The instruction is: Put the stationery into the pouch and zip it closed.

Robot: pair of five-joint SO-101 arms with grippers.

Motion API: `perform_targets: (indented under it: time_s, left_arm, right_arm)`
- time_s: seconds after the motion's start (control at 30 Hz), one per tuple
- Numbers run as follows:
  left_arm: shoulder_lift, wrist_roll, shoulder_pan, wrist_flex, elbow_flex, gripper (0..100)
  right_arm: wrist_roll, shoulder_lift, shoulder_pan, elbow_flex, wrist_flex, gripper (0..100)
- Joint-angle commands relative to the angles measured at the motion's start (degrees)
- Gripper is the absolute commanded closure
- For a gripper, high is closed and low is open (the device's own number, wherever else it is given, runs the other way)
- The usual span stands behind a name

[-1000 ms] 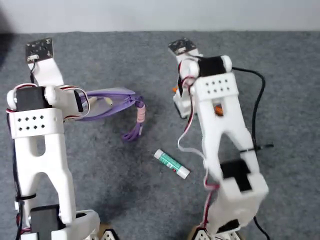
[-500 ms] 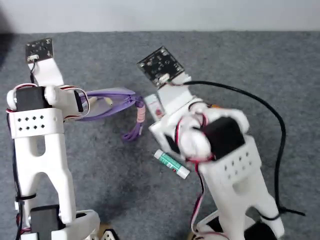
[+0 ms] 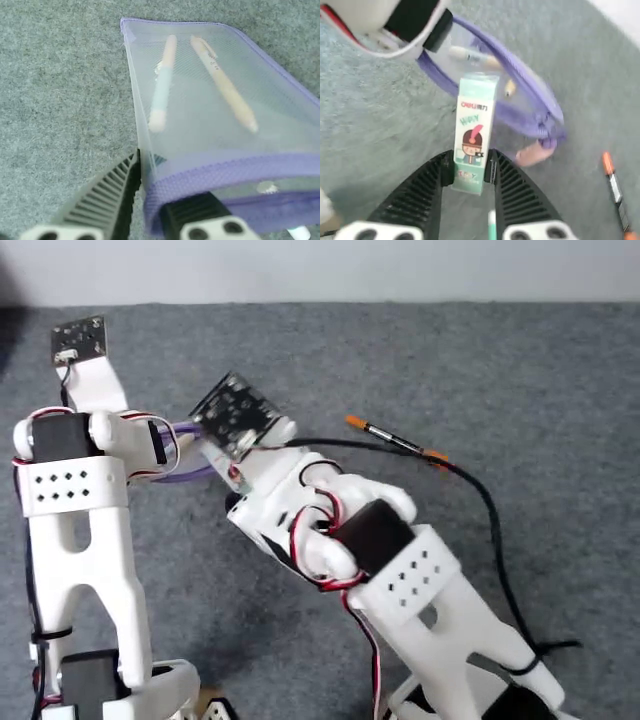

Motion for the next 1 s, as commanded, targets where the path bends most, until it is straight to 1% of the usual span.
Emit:
perform_targets:
  time_s: [0.0, 0.27, 0.33, 0.47, 0.8, 0.87, 0.97]
  left_arm:
    - [-0.4, 0.4, 0.4, 1.5, -2.5, 99]
    - [-0.4, 0.4, 0.4, 1.8, -2.5, 99]
    - [-0.4, 0.4, 0.4, 1.8, -2.5, 99]
    - [-0.4, 0.4, 0.4, 1.8, -2.5, 99]
    - [-0.4, 0.4, 0.4, 1.8, -2.5, 99]
    - [-0.4, 0.5, 0.4, 1.8, -2.6, 99]
    - [-0.4, 0.6, 0.4, 1.8, -3.1, 99]
  right_arm:
    - [7.3, -0.4, -0.4, 2.0, -6.5, 99.1]
    - [19.8, 7.0, 2.8, -4.0, -6.5, 99.1]
    - [21.5, 8.6, 3.1, -5.3, -6.5, 99.1]
    - [22.5, 10.6, 4.6, -7.6, -6.8, 99.1]
    - [21.5, 10.7, 4.9, -12.7, -6.8, 99.1]
    - [17.2, 10.6, 4.6, -12.8, -7.4, 99.1]
    - [7.6, 10.6, 4.5, -12.7, -10.3, 99.1]
